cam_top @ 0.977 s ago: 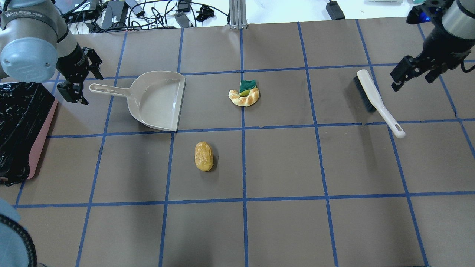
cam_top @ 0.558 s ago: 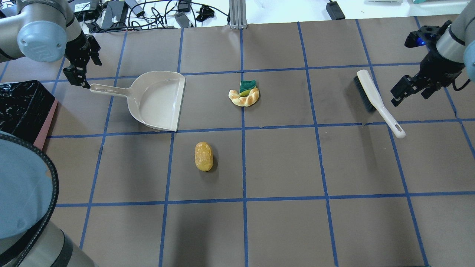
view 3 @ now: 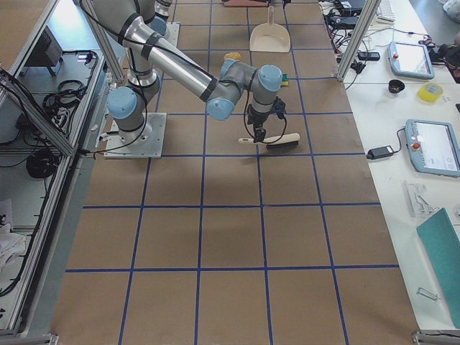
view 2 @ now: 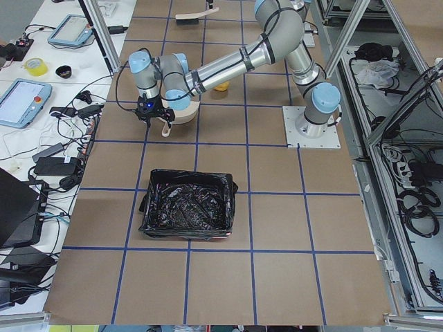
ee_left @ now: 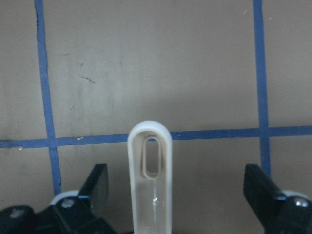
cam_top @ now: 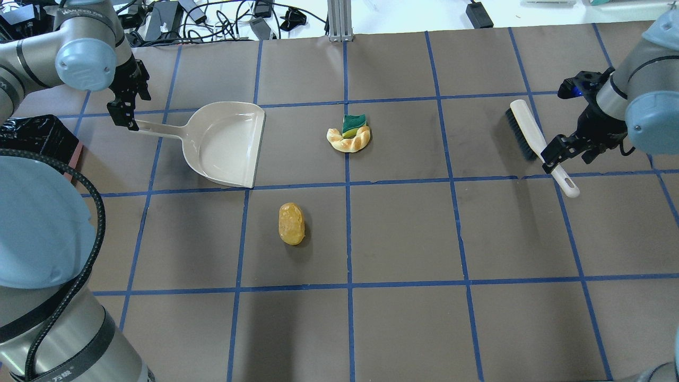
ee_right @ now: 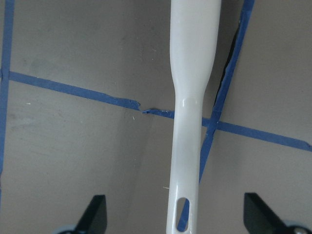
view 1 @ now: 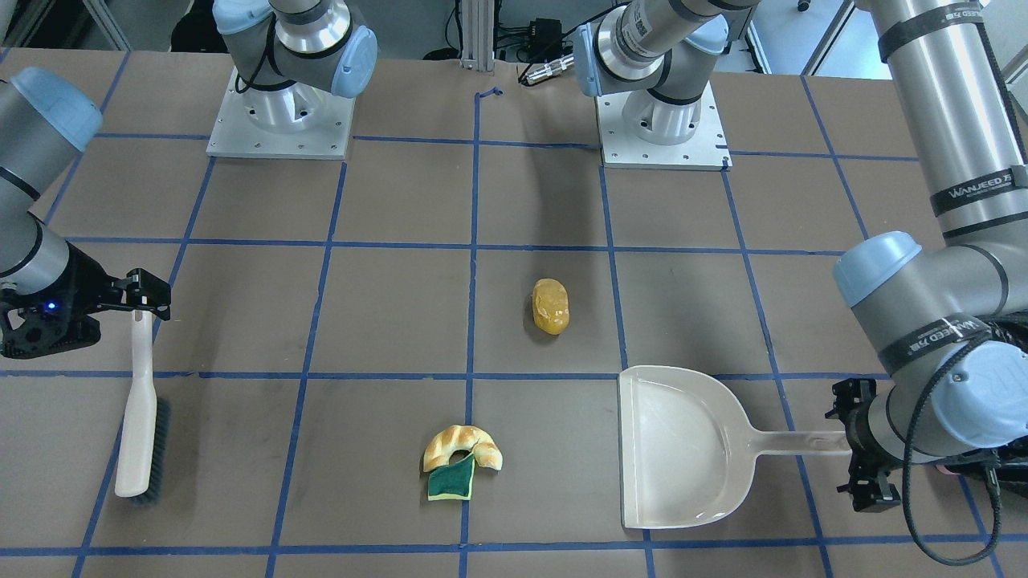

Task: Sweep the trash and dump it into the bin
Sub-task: 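Grasp the white brush handle with the right gripper while the left holds the dustpan, then lift the brush with the right gripper while the left moves the dustpan forward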

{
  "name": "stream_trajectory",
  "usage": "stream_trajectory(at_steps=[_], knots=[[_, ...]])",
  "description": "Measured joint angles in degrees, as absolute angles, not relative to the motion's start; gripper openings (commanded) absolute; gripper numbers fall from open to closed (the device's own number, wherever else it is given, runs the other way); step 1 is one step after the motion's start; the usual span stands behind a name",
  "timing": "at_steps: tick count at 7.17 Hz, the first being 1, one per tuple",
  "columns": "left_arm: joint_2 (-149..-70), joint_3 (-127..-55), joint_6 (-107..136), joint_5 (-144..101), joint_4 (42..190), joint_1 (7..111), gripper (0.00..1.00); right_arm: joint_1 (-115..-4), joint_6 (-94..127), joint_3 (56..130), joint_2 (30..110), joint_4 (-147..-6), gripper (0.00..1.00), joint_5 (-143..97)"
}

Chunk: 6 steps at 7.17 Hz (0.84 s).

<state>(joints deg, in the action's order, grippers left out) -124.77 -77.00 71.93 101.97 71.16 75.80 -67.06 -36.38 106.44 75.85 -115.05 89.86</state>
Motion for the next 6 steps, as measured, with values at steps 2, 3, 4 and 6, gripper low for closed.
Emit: stream_trajectory(at_steps=[2,3,4,6], knots=[[-124.3,-79.0,71.6,101.8,73.1,75.8,0.93,-67.1,-36.1,107.1,74.0,-118.2,0.93,89.9],[-123.9,-79.8,71.0,101.8,73.1,75.8,0.82,-67.1,-35.9,107.3,73.1,-119.5,0.93,90.0],[-123.7,-80.2,70.2,101.6,72.9,75.7,0.79,-67.1,-35.3,107.7,72.4,-120.4,0.8,90.0],[-123.6,-80.5,68.8,100.8,72.4,75.5,0.55,-67.1,-33.8,108.7,72.1,-121.5,0.7,90.1]])
